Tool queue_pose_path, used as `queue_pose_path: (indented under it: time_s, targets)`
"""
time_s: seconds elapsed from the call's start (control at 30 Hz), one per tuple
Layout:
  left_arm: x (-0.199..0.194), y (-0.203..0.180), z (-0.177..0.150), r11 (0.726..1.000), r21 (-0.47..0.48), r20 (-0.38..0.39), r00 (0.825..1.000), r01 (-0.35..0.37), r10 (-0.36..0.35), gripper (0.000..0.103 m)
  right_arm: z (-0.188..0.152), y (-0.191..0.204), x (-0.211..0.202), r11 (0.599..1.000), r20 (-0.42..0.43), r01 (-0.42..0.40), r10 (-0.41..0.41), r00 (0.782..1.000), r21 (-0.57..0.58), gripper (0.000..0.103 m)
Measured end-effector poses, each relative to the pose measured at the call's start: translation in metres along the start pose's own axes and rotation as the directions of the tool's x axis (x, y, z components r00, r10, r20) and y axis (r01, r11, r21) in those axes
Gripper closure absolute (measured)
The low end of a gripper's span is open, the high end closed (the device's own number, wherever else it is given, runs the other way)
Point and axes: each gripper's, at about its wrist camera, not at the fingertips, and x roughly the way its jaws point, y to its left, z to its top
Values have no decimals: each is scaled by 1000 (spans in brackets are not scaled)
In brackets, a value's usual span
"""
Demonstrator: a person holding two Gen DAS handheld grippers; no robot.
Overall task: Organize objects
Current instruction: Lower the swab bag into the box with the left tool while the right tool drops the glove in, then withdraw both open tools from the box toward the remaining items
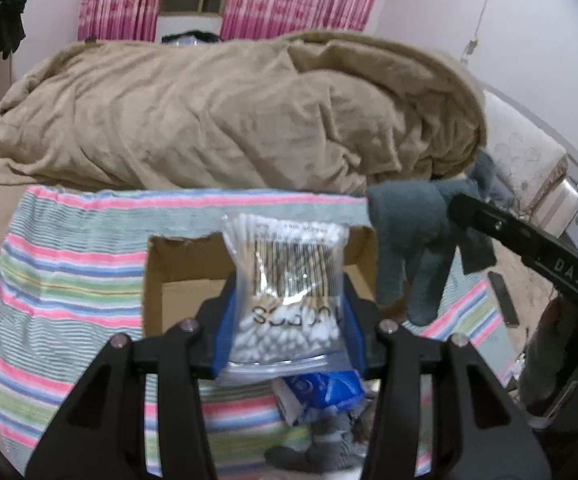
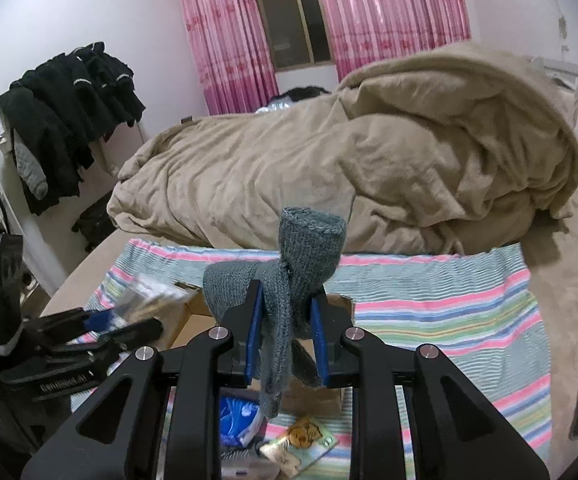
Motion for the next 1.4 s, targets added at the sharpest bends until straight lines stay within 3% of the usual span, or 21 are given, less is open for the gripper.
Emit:
queue_pose_path:
  time_s: [0.37, 0.57, 0.63, 0.77, 0.9, 1.2, 1.4]
  targets:
    - [95, 22, -19, 999, -17, -157, 987, -46, 43, 55, -29, -15, 97, 1000, -164, 3, 1, 986, 27, 79]
    - [112, 31, -27, 996, -49, -200, 978, -73, 61, 54, -51, -15, 122, 999, -238, 29, -24, 971, 18, 76]
    - [110, 29, -27, 996, -47, -201, 978, -70, 59, 45, -51, -13, 120, 1000, -232, 29, -26, 972, 11, 72]
    - [95, 27, -22, 996, -48, -177, 982, -81, 71, 36, -48, -10, 115, 999, -245, 32, -28, 969, 11, 51]
    - [68, 29, -17, 993, -53, -126, 987, -109, 102, 19, -42, -4, 93, 999, -192, 42, -39, 981, 12, 32]
    - [-9, 31, -13, 991, -66, -30, 993, -115, 113, 15, -32, 16, 30, 998, -133, 58, -56, 989, 9, 30]
    - [-76, 17, -24, 991, -76, 78, 990, -114, 120, 15, -30, 32, -13, 999, -93, 52, -53, 994, -11, 30]
